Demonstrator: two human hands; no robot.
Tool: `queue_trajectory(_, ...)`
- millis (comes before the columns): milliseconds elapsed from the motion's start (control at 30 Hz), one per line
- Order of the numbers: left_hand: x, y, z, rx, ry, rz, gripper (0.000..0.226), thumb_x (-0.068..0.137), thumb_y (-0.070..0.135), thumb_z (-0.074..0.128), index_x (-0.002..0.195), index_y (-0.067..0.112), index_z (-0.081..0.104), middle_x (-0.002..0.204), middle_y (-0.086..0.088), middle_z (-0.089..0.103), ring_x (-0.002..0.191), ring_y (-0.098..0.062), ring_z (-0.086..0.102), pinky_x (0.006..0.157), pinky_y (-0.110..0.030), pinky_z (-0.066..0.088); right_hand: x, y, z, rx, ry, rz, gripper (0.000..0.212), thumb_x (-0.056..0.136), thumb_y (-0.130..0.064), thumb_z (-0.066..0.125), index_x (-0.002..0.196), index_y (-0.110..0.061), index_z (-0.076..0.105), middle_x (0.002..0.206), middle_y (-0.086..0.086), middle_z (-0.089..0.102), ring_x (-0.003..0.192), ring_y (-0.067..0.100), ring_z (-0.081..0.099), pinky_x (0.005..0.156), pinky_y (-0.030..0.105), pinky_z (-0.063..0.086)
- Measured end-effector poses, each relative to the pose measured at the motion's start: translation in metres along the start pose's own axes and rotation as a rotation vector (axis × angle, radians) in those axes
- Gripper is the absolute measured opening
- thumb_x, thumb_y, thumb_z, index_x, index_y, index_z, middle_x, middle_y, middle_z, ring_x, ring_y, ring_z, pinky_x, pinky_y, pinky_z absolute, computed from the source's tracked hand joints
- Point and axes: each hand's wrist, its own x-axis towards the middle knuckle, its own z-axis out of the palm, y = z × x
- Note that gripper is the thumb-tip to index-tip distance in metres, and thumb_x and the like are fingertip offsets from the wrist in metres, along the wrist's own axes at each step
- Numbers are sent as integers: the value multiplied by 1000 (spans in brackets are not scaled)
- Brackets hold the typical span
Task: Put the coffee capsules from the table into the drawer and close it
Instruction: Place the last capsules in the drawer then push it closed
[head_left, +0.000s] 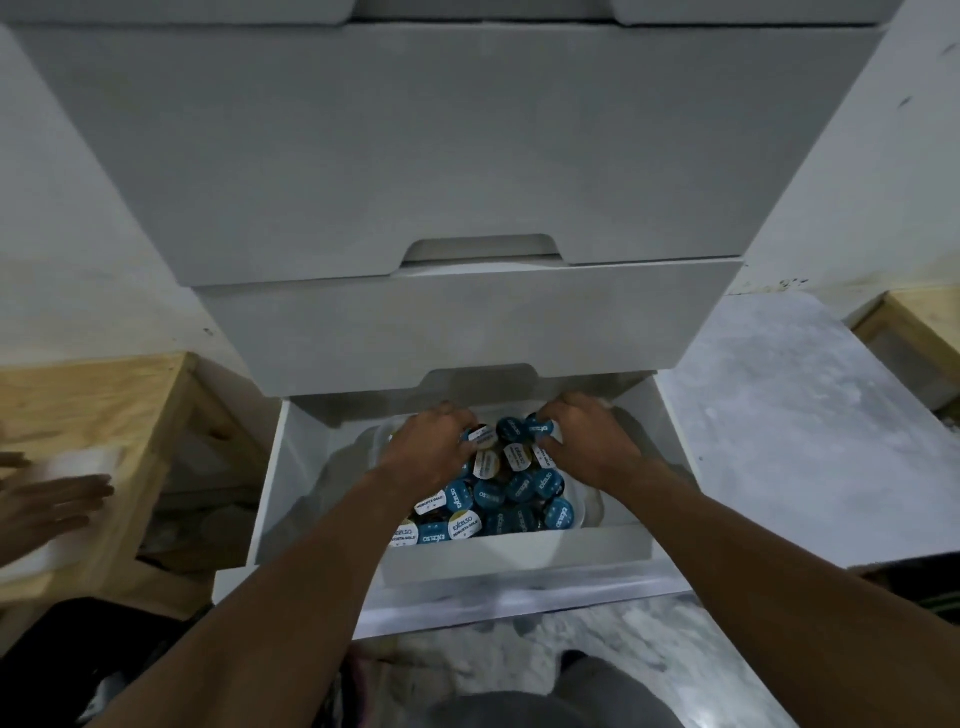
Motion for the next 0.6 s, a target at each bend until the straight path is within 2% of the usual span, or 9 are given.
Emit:
queue_trajectory(100, -13, -4, -8, 11, 1, 15, 30, 93, 28, 54, 121, 20, 56, 121, -5, 58, 103, -24, 58, 85, -36, 46, -13, -11, -6, -15, -18, 47, 36, 90, -28, 60, 124, -15, 58, 127, 8, 56, 118, 23, 49, 98, 33, 39)
queue_trajectory(300, -33, -5, -16, 7, 12, 32, 26, 91, 26, 56, 115, 19, 61, 119, -5, 61, 103, -23, 58, 82, -31, 44, -39, -20, -12, -65, -24, 68, 34, 92, -32, 57, 123, -18, 59, 125, 5, 57, 112, 21, 54, 83, 26, 37)
queue_trajectory(467, -48, -1, -22, 4, 26, -4, 24, 88, 27, 57, 110, 20, 62, 111, -6, 64, 96, -25, 60, 83, -36, 50, -55, -24, -15, -26, -10, 43, 30, 90, -26, 59, 118, -14, 63, 116, 9, 64, 103, 23, 59, 88, 34, 48)
queue_trajectory(600, -64, 12, -29, -6, 119, -41, 23, 88, 30, 55, 109, 23, 62, 105, -3, 66, 90, -21, 61, 81, -41, 53, -69, -26, -23, 15, 57, 0, 25, 91, -23, 58, 112, -12, 66, 110, 9, 66, 96, 21, 60, 84, 33, 48)
